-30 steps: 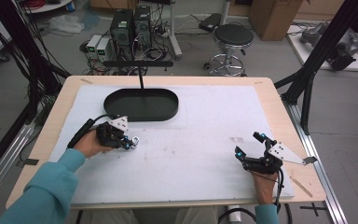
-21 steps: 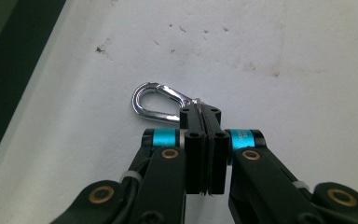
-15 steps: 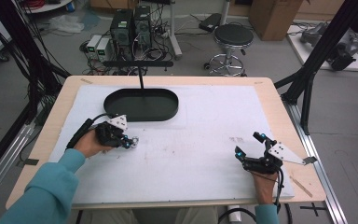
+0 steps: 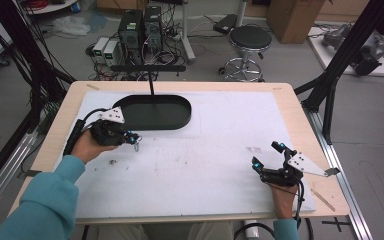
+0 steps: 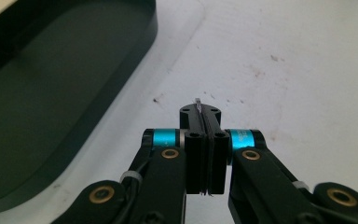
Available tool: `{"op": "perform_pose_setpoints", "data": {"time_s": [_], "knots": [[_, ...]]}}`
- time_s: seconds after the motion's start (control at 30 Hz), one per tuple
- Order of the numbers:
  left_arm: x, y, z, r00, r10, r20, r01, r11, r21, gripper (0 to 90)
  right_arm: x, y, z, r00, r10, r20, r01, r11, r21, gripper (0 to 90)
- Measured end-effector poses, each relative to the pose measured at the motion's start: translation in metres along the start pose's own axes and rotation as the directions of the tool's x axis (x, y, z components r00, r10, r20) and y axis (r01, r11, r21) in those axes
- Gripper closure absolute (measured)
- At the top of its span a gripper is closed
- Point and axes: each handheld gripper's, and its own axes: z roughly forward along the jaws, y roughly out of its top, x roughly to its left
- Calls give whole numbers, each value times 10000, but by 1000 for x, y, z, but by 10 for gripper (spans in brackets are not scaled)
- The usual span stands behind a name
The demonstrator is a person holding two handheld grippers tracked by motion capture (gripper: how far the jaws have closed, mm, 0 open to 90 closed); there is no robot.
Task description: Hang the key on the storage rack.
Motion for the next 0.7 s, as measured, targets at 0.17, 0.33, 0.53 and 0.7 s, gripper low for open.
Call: {"op": "perform_pose_setpoints", "data": {"time_s": [0.17,0.33,0.53,0.7], "knots": [[4,12,-12,9998,-66,-211,53,9983,-578,886,0,0,0,10000,-36,-12,36,10000,-5,33],[12,28,-26,9990,-161,-405,120,9949,-1000,886,0,0,0,10000,20,-3,-19,10000,31,33],[22,40,-37,9975,-263,-661,176,9915,-1291,885,0,0,0,10000,-29,-7,29,10000,11,33],[34,60,-49,9950,-210,-979,67,9895,-1447,885,-1,0,0,10000,-31,15,31,10000,-13,33]]}}
